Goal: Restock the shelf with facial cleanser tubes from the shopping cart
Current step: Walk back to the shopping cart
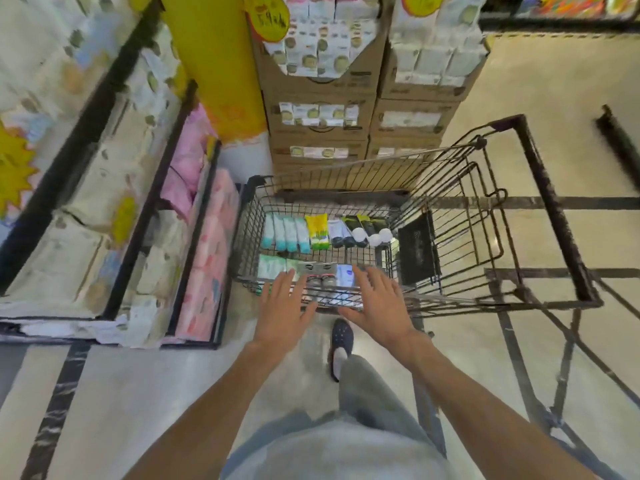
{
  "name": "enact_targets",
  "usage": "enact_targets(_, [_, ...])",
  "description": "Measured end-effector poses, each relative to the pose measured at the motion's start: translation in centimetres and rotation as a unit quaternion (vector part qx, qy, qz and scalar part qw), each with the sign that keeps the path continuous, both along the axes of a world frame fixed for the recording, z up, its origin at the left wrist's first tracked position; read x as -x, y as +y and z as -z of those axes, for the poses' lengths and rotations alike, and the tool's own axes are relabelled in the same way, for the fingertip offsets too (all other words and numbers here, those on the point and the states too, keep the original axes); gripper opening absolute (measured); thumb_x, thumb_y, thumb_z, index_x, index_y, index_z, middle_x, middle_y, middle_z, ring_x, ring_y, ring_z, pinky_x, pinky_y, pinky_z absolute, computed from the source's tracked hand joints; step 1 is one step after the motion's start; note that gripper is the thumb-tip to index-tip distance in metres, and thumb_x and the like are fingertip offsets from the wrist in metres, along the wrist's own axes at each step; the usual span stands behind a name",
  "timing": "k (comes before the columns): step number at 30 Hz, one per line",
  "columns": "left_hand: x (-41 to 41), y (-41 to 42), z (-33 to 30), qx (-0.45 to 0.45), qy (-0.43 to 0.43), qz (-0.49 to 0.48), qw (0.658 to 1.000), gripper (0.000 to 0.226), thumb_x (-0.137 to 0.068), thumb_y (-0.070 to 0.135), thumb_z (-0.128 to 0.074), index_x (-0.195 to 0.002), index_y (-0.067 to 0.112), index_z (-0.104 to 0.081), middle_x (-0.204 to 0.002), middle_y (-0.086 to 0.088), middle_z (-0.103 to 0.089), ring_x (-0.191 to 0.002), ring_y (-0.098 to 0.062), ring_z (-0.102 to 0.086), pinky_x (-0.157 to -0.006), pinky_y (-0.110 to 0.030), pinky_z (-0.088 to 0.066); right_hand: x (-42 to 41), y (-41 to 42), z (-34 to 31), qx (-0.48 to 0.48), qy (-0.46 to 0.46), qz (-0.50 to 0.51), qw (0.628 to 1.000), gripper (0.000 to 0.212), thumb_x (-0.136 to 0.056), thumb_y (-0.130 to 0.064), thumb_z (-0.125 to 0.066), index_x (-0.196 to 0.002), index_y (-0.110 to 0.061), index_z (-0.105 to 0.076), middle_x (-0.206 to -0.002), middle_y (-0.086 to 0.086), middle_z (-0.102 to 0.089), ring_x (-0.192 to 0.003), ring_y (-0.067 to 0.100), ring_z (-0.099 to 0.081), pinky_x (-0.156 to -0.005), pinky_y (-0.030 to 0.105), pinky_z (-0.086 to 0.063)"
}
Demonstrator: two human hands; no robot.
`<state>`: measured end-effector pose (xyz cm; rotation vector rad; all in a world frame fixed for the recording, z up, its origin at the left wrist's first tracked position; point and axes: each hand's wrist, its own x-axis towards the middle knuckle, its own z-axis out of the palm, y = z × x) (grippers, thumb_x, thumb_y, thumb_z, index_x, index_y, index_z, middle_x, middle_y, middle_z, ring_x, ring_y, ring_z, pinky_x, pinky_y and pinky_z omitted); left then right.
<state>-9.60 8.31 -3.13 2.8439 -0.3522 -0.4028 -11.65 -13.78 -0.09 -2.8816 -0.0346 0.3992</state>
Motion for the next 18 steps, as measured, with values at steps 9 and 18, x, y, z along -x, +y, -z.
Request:
enact_targets(9, [-11.0,-3.7,3.9,-0.002,0.066,-0.071,0.995,0.06,-0.104,0.05,-0.045,-0.155,0.021,-0.038,-0.164,-0.008,-0.033,-0.152,-0.029,-0.028,-0.123,-0.048,-0.024,-12.5,-4.6,5.0,-0.038,0.064,-0.01,0.997,0.089,-0.085,-0.071,-0.057,-0.155,-0.018,-0.037,-0.145,0.01,-0.049,-0.133,0.034,-0.048,-0.112,0.052,-0.038])
enact_targets(18, [-18.8,-5.2,13.6,0.009,0.216,-0.159,0.963,0.065,-0.103,0.046,-0.05,-0.158,0.02,-0.027,-0.153,-0.013,-0.041,-0.137,-0.032,-0.046,-0.109,-0.046,-0.044,-19.2,-5.5,15.3,-0.068,0.168,0.013,0.983,0.092,-0.09,-0.069,-0.055,-0.161,-0.025,-0.016,-0.159,0.006,-0.034,-0.147,0.029,-0.031,-0.121,0.05,-0.027])
